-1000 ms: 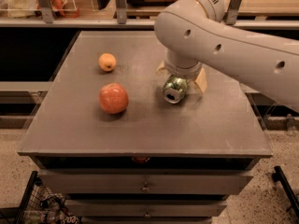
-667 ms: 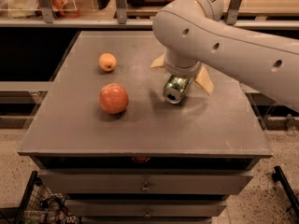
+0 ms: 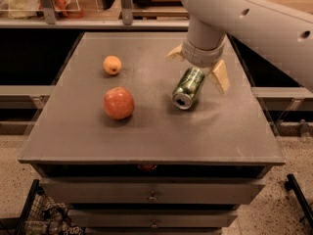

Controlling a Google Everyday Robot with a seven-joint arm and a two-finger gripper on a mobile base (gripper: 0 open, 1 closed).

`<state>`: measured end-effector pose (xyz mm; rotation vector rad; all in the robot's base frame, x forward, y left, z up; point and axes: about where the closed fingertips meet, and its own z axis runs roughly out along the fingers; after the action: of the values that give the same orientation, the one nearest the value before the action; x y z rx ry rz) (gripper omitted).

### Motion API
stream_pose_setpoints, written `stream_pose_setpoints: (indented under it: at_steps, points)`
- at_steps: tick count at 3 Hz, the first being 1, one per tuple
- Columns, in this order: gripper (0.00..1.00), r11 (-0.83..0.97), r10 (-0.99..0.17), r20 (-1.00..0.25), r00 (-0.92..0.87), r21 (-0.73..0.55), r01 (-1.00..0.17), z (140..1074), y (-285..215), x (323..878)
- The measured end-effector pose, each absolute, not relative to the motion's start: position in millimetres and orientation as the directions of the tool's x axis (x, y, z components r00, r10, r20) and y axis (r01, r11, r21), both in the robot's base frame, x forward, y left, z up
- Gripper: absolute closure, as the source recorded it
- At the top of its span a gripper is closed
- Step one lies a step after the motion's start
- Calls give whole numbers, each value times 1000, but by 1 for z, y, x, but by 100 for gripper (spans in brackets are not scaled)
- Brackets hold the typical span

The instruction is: Knock green can over

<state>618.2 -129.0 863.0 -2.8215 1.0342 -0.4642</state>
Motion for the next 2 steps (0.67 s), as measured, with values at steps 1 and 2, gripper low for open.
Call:
stream_pose_setpoints:
  at_steps: [1, 2]
  points:
    - [0, -708, -704, 157, 692, -233, -667, 881, -133, 620]
    - [0, -658, -746, 101, 658, -260, -706, 893, -135, 618]
